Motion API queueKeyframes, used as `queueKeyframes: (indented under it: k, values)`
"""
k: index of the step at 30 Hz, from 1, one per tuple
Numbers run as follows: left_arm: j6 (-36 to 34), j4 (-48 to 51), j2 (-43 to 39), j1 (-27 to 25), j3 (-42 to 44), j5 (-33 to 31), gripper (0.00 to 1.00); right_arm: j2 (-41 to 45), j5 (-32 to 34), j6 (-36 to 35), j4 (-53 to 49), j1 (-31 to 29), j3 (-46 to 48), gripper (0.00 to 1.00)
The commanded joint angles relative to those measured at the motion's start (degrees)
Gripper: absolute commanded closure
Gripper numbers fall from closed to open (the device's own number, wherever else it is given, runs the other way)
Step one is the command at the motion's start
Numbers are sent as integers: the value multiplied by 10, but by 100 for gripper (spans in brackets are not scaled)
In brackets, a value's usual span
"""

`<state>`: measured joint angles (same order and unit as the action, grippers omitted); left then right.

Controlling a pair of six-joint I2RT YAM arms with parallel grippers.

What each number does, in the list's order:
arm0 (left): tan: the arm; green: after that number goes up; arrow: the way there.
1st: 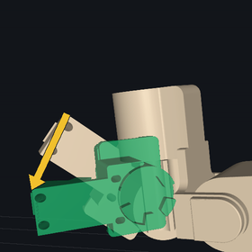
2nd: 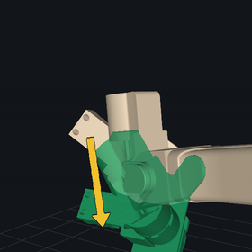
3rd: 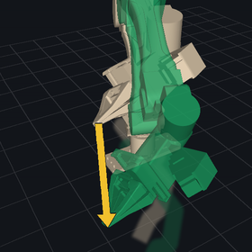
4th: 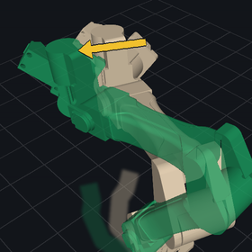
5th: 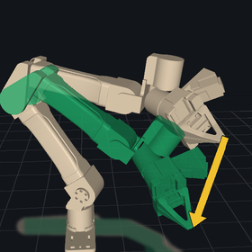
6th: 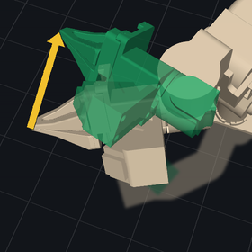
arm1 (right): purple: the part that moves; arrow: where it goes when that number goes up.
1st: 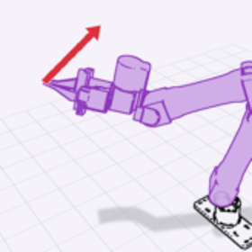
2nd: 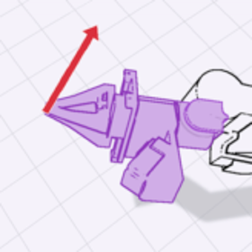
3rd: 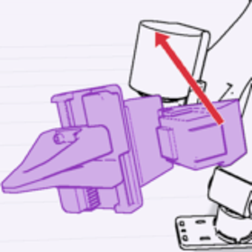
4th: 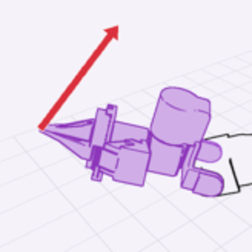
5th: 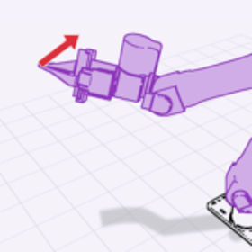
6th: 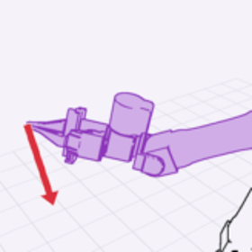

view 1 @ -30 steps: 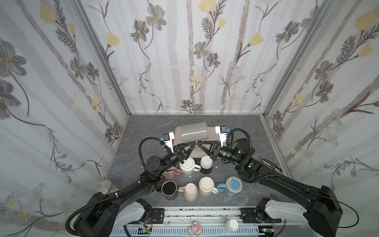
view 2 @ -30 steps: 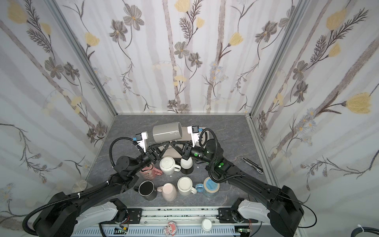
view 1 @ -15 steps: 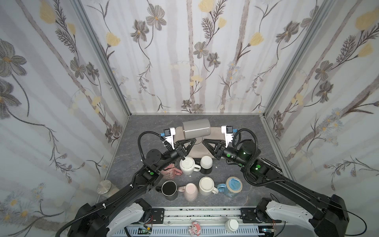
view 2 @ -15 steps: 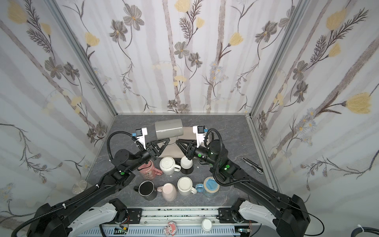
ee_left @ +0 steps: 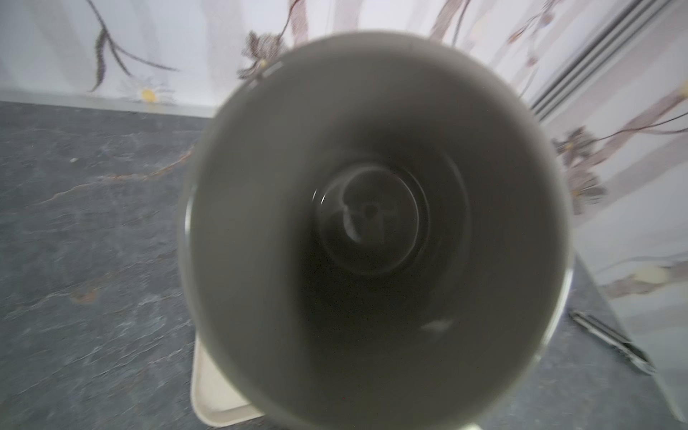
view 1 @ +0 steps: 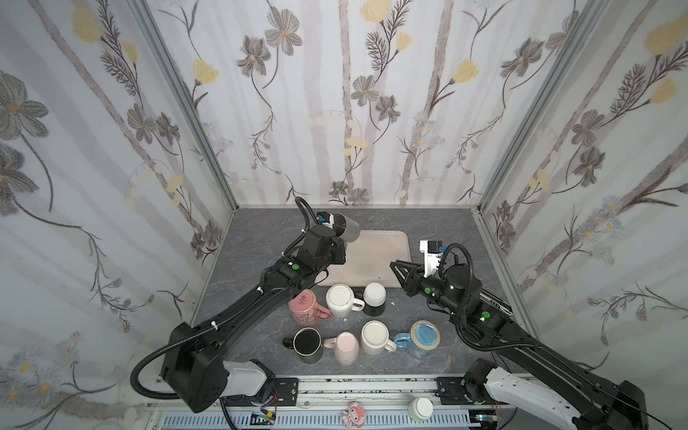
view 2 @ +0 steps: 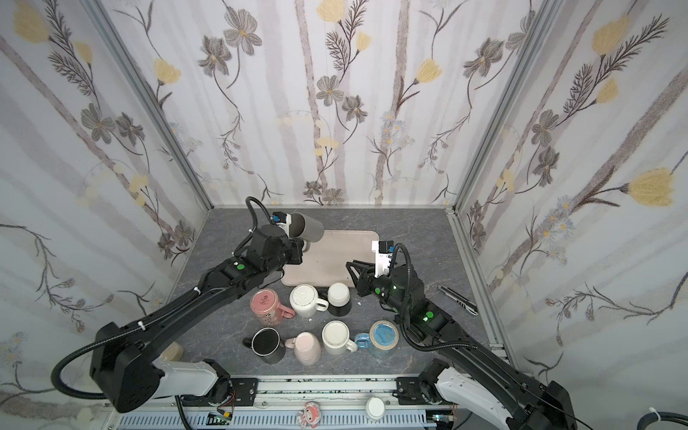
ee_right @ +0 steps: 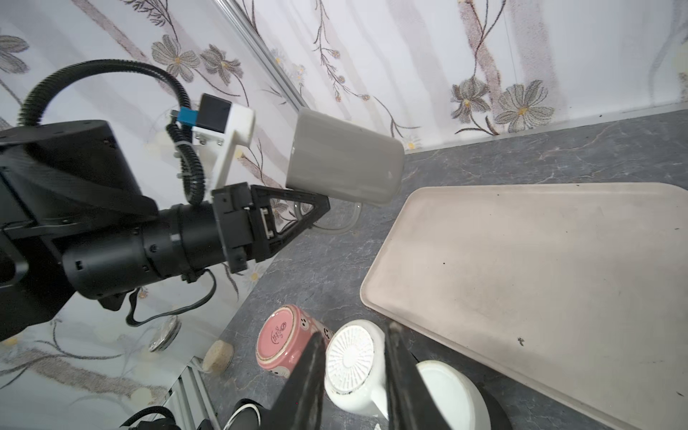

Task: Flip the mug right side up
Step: 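Carry the grey mug with the left gripper and set it upright on the tray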

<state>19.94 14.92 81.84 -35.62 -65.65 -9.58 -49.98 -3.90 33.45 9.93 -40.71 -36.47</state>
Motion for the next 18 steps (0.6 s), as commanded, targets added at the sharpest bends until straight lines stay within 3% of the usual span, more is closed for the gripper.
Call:
queueKeyframes:
  k: [1, 8, 18]
  values:
    - [-38, 41, 60, 12, -44, -63, 100, 13, 11, -9, -7, 7, 8, 72]
    - [-57, 77, 187, 58, -146, -69, 100, 53, 0, -12, -21, 31, 36, 71]
    - [-74, 119, 312, 84, -250, -50, 100, 98, -16, -15, -42, 69, 58, 71]
